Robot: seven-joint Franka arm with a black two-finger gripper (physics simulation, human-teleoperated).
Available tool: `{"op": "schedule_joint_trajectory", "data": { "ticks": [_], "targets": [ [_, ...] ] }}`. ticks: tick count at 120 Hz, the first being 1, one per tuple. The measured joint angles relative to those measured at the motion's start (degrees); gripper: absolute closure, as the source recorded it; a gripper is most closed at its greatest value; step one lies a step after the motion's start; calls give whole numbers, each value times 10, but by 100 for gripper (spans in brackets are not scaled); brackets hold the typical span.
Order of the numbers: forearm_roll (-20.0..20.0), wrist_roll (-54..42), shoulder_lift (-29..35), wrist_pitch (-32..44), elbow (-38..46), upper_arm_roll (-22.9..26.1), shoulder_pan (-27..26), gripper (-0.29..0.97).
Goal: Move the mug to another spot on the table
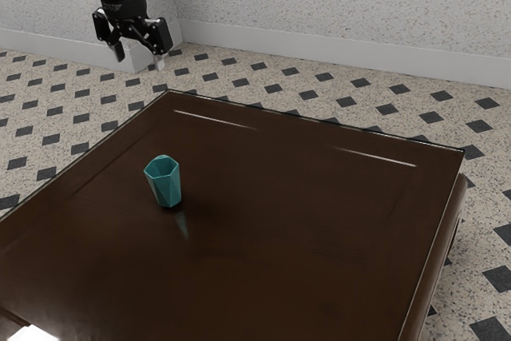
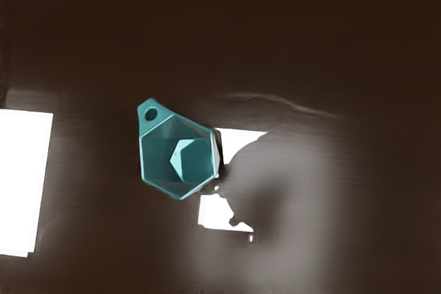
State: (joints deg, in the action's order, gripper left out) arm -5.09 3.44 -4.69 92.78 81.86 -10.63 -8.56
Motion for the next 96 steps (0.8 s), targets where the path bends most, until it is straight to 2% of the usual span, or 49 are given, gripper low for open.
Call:
{"op": "schedule_joint_trajectory", "data": {
  "ticks": [30, 40, 49, 65, 75, 83, 91, 96],
  "targets": [
    [16, 3, -18, 4, 0, 1, 10, 0],
    [54, 15, -41, 14, 0, 0, 57, 0],
    [71, 42, -71, 21, -16, -6, 81, 0],
    [52, 101, -102, 28, -65, -6, 75, 0],
    [26, 131, -111, 31, -92, -6, 67, 0],
    [16, 153, -145, 32, -145, -7, 67, 0],
    [14, 172, -167, 33, -182, -7, 69, 0],
    [32, 184, -179, 33, -194, -26, 70, 0]
  ]
}}
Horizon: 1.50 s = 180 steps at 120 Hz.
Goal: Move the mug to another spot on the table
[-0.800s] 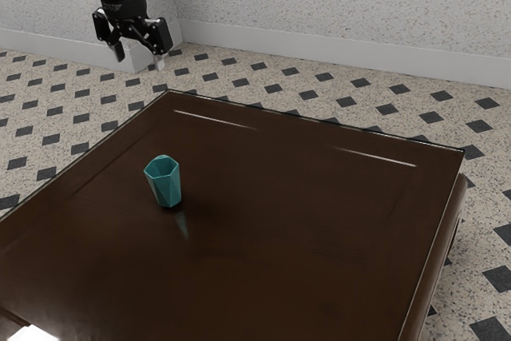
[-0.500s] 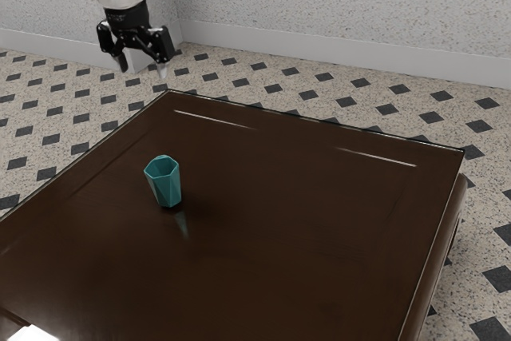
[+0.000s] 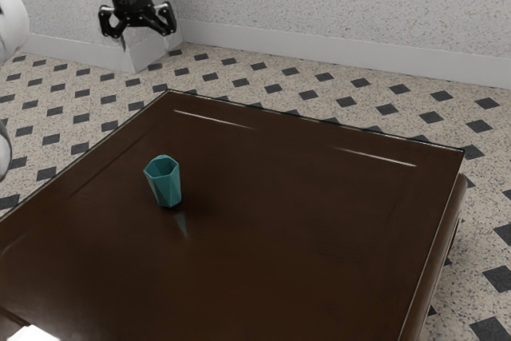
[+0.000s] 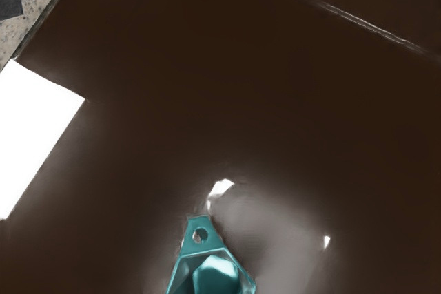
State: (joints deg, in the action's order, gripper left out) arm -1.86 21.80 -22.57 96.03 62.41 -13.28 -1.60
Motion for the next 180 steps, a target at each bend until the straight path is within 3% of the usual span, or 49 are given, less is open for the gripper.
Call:
{"op": "schedule_joint_trajectory", "data": {
  "ticks": [17, 33, 79, 153, 180],
  "targets": [
    [60, 34, -27, -1, -10, -47, 0, 0],
    [87, 62, -47, 13, 39, -55, -2, 0],
    [103, 115, -73, 141, 205, -55, 1, 0],
    [153, 149, -145, 262, 257, -52, 0, 1],
    [165, 154, -147, 275, 259, -52, 1, 17]
  ]
}}
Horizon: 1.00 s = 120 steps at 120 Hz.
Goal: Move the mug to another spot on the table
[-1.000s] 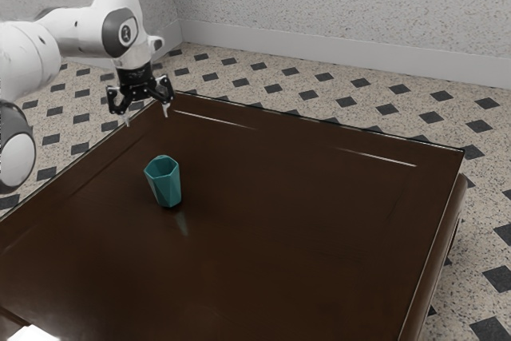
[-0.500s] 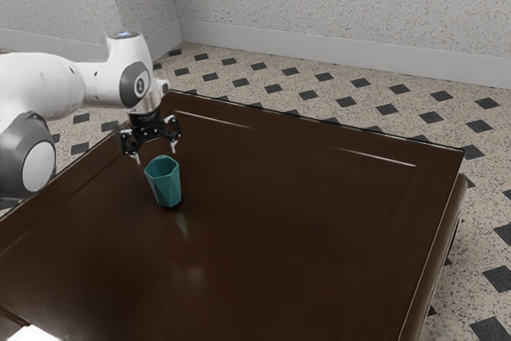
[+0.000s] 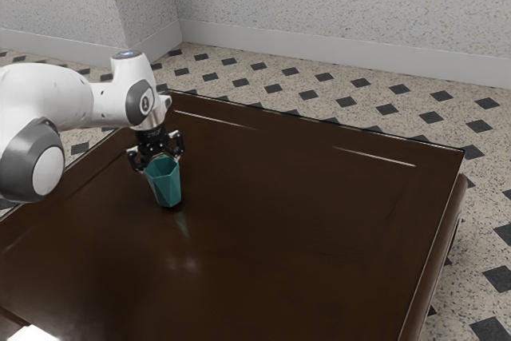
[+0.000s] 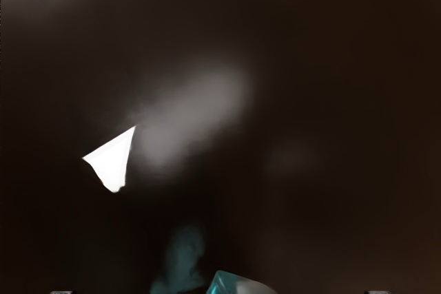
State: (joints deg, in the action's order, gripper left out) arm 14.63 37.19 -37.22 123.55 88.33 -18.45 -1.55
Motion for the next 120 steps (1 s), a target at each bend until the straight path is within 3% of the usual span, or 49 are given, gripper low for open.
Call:
{"op": "schedule_joint_trajectory", "data": {
  "ticks": [11, 41, 78, 120],
  "targets": [
    [2, 2, -1, 2, 0, 0, 0, 25],
    [0, 6, -3, 5, 1, 0, 2, 30],
    [-5, 12, -2, 0, 0, 0, -1, 52],
    [-6, 12, 20, -51, -31, -2, 4, 63]
  ]
}}
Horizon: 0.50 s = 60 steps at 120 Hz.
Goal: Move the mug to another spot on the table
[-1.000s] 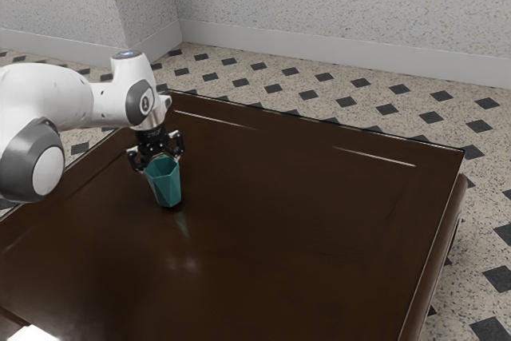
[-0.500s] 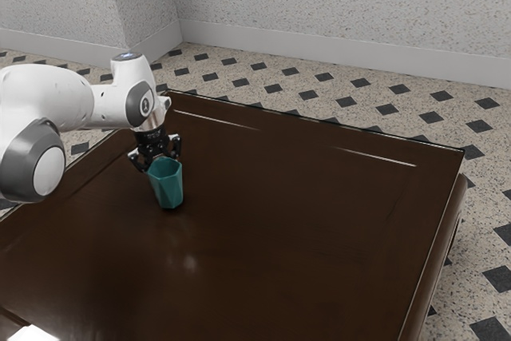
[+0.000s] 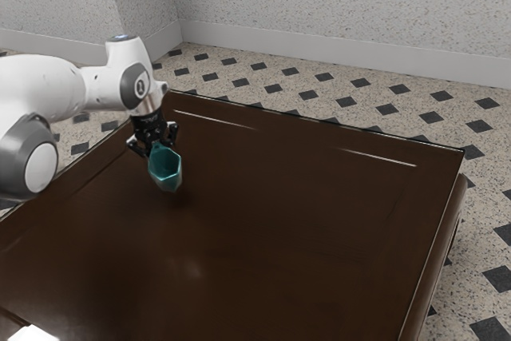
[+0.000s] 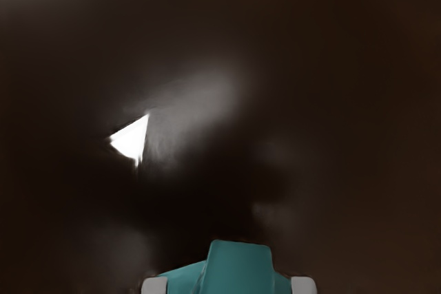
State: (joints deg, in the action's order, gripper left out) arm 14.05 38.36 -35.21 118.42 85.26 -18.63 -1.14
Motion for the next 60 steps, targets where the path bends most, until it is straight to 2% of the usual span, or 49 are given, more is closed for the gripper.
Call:
{"op": "schedule_joint_trajectory", "data": {
  "ticks": [11, 35, 60],
  "targets": [
    [12, 0, 0, -45, -19, -2, 2, 64],
    [85, -1, -4, -156, -28, -1, 2, 66],
    [132, 0, -12, -210, -43, 2, -9, 69]
  ]
}}
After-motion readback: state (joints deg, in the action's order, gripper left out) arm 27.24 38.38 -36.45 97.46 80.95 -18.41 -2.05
